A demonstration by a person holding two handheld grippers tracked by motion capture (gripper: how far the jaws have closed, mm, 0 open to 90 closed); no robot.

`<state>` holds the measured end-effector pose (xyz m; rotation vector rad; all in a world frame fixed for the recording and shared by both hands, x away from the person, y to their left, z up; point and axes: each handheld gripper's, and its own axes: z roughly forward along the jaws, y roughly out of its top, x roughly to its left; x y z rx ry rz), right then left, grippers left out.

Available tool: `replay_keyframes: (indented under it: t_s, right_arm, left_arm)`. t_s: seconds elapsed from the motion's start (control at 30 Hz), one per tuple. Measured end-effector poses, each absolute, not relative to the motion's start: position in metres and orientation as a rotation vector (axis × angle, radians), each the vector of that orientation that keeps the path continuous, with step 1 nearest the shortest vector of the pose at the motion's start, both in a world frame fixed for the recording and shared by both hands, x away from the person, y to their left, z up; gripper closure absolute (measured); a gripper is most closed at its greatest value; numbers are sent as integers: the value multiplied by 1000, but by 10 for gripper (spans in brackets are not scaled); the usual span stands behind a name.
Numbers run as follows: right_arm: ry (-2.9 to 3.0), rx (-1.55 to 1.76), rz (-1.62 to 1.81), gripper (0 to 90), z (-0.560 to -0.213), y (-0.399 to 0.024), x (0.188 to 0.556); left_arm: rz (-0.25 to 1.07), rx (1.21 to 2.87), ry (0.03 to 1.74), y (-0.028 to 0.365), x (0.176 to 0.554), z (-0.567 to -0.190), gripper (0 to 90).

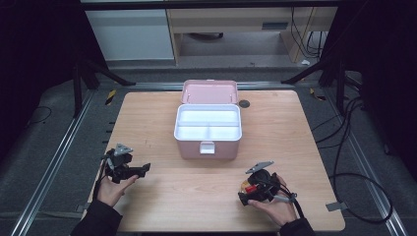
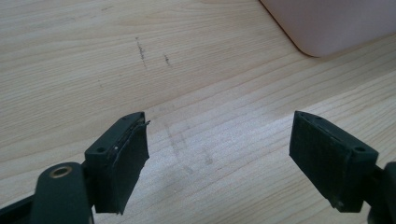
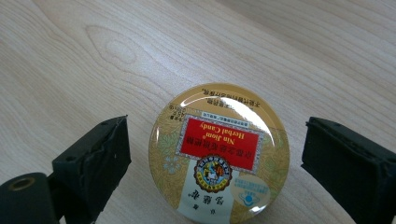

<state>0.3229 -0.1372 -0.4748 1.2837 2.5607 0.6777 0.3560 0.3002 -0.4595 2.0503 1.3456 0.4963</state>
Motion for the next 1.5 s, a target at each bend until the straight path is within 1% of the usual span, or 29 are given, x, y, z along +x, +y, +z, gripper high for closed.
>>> replay_keyframes:
  t_s: [0.23,0.33,0.4,0.6,0.7,0.83,0.97,1.13,1.4,1.5]
  right_arm:
    - [2593,1271,651,149,-482,-137,325]
    - [2601,1268,619,198,-486,-137,326]
    - [2601,1273,627,204,-487,-137,326]
    - [2577,1290,643,206,-481,-145,329]
    - [2473,1375,667,206,-474,-171,338]
    - [2357,1487,638,206,-476,-204,349]
    - [2283,1557,619,205,-480,-227,354]
    - [2259,1586,598,205,-483,-239,355]
    - [2272,1604,593,201,-490,-241,356]
    - [2268,1587,601,165,-489,-241,356]
  left_arm:
    - [492,2051,1343,300,356,-460,206]
    - [487,2057,1340,300,356,-460,208]
    - [486,2058,1338,300,356,-460,209]
    - [485,2057,1336,300,356,-460,211]
    - [482,2053,1337,300,356,-461,212]
    - [480,2054,1338,299,357,-461,213]
    - [482,2059,1334,299,357,-462,214]
    - [484,2053,1335,300,357,-462,218]
    - [476,2049,1332,299,357,-460,225]
    - [472,2037,1319,298,357,-455,229]
